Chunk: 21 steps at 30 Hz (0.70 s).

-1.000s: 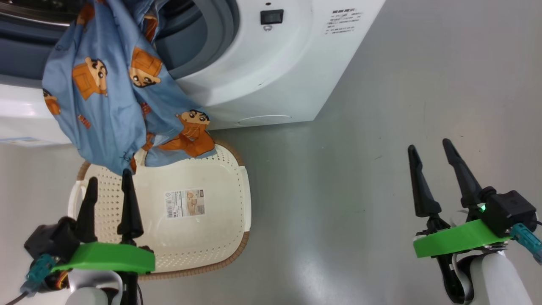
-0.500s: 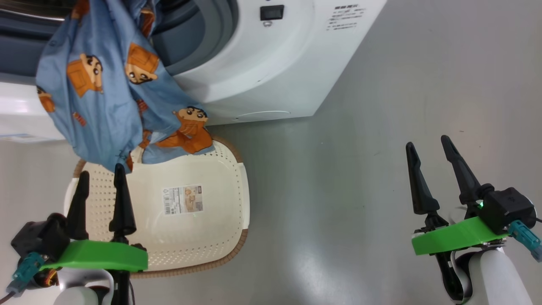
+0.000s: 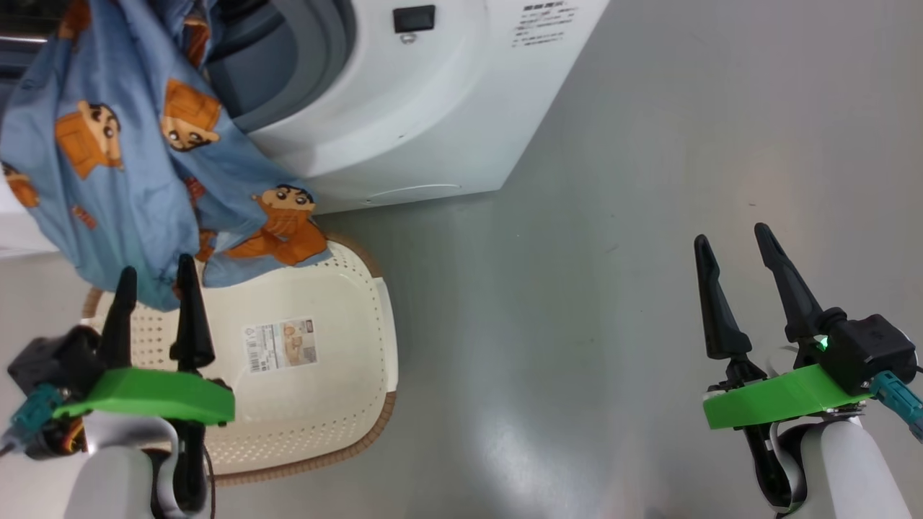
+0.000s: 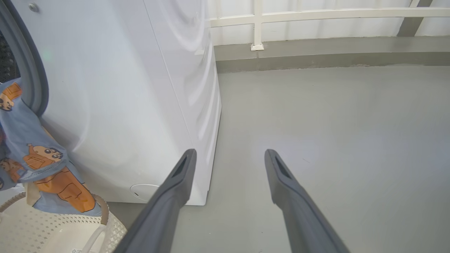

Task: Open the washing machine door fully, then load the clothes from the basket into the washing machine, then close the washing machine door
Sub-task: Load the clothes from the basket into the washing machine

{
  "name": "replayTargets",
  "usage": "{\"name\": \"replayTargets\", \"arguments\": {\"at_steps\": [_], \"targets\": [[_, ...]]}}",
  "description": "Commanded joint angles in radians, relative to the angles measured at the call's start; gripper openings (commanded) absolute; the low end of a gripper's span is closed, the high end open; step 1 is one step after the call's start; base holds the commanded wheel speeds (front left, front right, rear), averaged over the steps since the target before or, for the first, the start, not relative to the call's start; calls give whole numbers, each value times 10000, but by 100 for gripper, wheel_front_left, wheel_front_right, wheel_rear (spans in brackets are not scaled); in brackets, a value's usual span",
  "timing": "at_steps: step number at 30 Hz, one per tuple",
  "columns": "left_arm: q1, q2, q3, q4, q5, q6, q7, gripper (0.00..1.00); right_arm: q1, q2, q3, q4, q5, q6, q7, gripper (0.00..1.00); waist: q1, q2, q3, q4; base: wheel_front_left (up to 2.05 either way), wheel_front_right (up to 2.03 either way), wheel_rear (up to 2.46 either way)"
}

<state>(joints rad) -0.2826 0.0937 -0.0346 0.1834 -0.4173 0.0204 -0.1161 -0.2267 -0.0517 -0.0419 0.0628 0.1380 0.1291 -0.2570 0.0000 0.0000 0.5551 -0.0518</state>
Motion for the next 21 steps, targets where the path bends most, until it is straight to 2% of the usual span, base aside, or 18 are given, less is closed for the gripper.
{"name": "replayTargets", "arguments": {"at_steps": [1,8,21], "targets": [[-221,285,359,20,-24,-81,-96,100,-36,15,247,-270,181,16,-48,100,0,0,90,-112,0,0,0],[-1192,536,446,1244,-67,-177,-278,100,-82,15,230,-348,226,16,-48,100,0,0,336,-400,0,0,0],[-2923,742,458,3520,-366,-644,-700,100,-122,15,232,-383,289,16,-48,100,0,0,569,-736,0,0,0]]}}
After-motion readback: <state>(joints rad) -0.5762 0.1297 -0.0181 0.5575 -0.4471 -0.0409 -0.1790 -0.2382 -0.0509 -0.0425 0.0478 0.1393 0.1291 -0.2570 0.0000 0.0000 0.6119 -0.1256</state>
